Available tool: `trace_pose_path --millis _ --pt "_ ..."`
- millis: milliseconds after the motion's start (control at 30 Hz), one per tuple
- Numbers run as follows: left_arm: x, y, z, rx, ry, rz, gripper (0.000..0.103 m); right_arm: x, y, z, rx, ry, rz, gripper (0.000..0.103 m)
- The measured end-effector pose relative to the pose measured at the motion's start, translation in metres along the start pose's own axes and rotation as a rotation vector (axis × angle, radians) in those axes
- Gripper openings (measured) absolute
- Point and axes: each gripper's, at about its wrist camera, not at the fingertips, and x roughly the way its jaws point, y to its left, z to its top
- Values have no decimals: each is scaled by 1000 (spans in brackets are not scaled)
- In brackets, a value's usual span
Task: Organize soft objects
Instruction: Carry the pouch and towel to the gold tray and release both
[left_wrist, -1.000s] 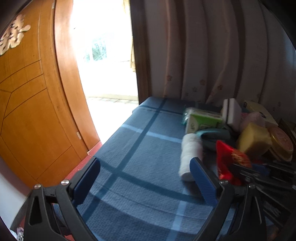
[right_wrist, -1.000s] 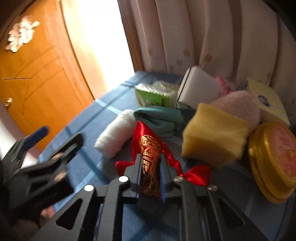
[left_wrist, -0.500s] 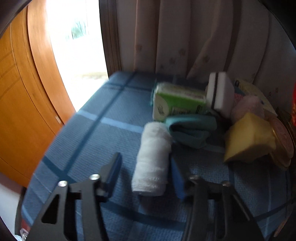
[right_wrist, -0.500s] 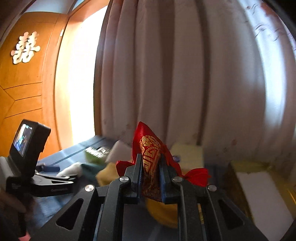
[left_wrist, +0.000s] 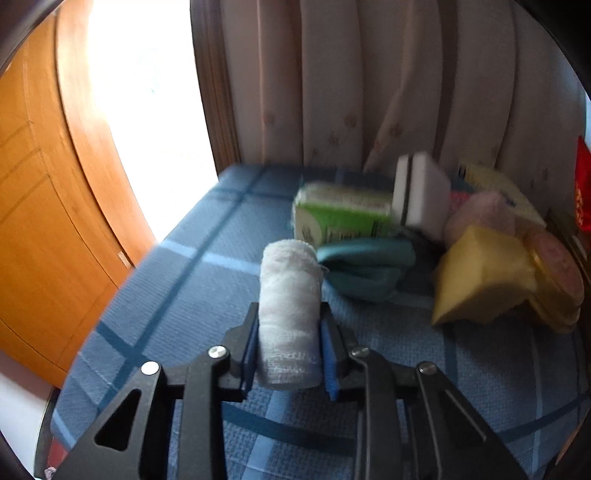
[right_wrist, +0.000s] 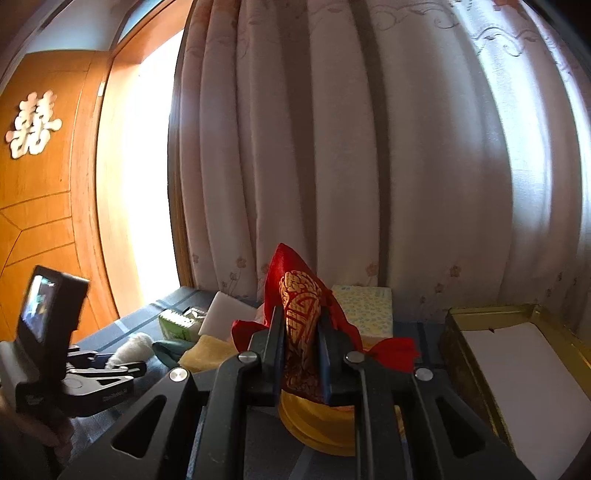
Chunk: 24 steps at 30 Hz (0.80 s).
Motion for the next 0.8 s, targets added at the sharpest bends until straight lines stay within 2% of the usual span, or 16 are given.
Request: trace_pose_path --millis 67,200,467,800 --pt "-15 -2 -4 -16 -61 7 28 -4 -5 0 19 -18 -14 17" --pt "-35 -11 -10 -38 -125 -17 28 -18 -16 0 54 -62 -41 17" --pt "-69 -60 -1 40 -251 -82 28 -48 -40 -3 62 -124 -139 17" --pt "-86 -124 -3 94 -257 -213 28 -81 -84 -9 53 -159 -269 17"
